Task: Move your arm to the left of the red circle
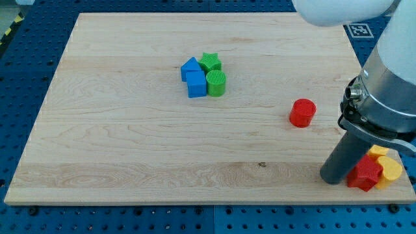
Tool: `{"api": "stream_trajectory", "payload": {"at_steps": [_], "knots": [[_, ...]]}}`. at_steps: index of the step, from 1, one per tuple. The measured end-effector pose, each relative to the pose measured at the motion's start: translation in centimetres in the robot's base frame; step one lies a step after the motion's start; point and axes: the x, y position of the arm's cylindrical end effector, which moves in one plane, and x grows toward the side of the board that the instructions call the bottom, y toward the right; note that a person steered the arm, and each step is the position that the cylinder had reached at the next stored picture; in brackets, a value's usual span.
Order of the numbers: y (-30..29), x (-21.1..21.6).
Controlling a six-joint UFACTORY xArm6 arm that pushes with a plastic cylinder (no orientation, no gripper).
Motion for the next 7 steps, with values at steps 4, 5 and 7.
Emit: {"api": "stream_trajectory", "payload": {"at_steps": [4, 5, 7], "knots": [[-1.2, -3.8], [-1.3, -5.3], [-6.1, -8.0]]}}
